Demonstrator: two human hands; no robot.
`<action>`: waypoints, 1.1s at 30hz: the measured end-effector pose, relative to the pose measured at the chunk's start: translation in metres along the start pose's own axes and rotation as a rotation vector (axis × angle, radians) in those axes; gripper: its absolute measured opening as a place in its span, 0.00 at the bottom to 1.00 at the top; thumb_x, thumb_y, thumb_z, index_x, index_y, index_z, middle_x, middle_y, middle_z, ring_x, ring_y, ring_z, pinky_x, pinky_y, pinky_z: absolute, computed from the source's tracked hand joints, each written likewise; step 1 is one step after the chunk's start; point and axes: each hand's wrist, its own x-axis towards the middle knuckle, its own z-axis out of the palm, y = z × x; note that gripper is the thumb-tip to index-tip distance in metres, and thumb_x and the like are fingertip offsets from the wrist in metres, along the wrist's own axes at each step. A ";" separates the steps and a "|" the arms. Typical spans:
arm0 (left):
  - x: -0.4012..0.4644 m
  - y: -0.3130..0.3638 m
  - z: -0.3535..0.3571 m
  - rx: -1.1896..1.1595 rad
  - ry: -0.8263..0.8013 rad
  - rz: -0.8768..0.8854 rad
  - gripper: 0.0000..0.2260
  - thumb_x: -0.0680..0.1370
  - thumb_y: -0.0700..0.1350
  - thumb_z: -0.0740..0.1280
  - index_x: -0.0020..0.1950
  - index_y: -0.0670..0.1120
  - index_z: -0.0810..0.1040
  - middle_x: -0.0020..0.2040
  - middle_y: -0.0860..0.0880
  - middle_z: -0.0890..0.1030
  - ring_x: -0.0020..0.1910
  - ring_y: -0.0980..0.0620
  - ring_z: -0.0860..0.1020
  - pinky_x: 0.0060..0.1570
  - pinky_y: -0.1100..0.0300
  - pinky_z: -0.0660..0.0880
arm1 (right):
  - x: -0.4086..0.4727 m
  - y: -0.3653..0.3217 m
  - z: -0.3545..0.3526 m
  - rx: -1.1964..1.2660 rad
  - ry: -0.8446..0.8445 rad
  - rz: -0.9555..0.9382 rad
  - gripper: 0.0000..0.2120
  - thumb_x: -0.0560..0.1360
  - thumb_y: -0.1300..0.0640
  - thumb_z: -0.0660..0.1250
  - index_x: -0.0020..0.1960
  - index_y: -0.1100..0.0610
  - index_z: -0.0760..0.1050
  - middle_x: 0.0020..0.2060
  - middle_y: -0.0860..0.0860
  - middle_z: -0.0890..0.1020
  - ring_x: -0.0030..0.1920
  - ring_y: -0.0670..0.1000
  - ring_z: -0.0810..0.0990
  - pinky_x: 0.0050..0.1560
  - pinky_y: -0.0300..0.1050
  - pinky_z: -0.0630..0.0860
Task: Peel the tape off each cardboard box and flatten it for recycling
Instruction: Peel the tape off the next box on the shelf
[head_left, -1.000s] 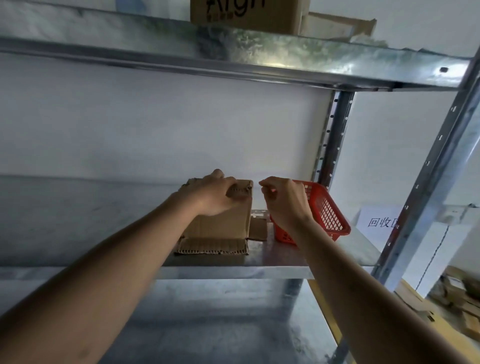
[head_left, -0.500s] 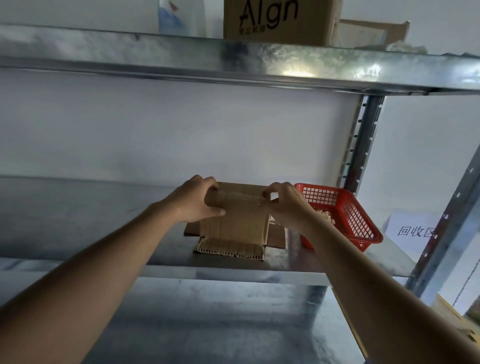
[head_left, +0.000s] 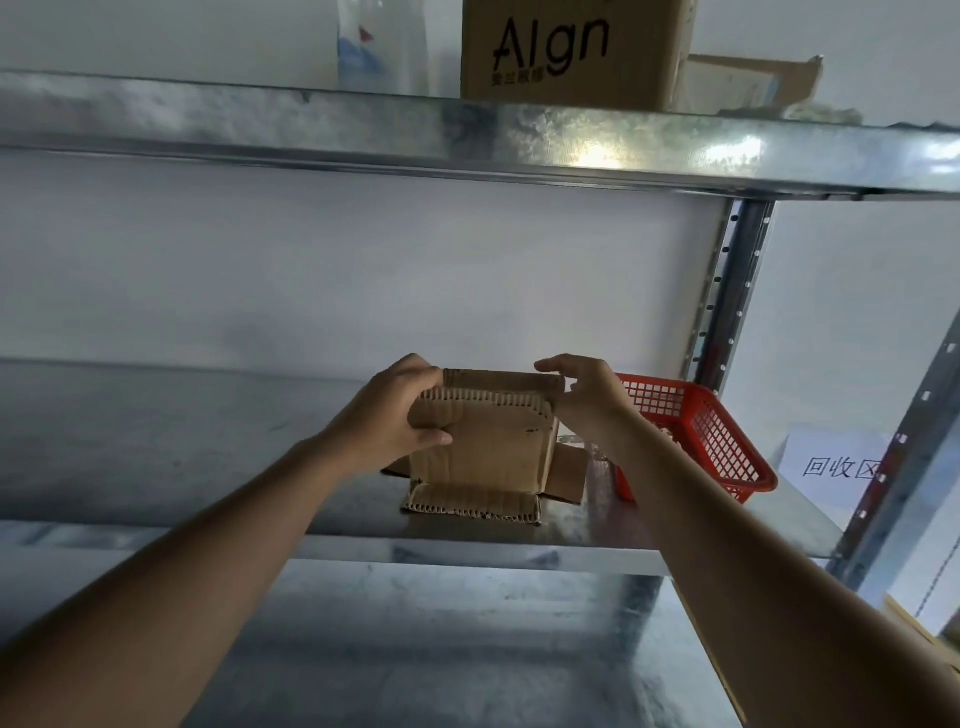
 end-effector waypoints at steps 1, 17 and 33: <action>-0.003 0.001 -0.001 0.013 0.003 0.019 0.21 0.70 0.52 0.82 0.58 0.49 0.78 0.55 0.58 0.72 0.51 0.59 0.75 0.49 0.61 0.73 | 0.002 0.000 0.003 -0.027 -0.043 0.017 0.23 0.75 0.65 0.76 0.67 0.50 0.80 0.59 0.51 0.82 0.49 0.50 0.82 0.40 0.41 0.80; -0.029 0.033 -0.029 0.379 -0.162 -0.023 0.16 0.80 0.54 0.70 0.68 0.60 0.80 0.81 0.52 0.26 0.49 0.54 0.81 0.62 0.54 0.77 | -0.003 -0.028 0.027 -0.123 0.181 -0.054 0.13 0.80 0.39 0.68 0.50 0.49 0.77 0.39 0.46 0.80 0.38 0.46 0.79 0.32 0.40 0.72; -0.019 0.035 -0.015 0.445 -0.173 0.020 0.18 0.77 0.52 0.75 0.62 0.51 0.72 0.80 0.46 0.49 0.34 0.53 0.76 0.36 0.64 0.72 | -0.016 -0.035 0.028 -0.367 0.165 -0.002 0.35 0.69 0.46 0.82 0.68 0.56 0.70 0.57 0.53 0.80 0.49 0.52 0.74 0.45 0.47 0.72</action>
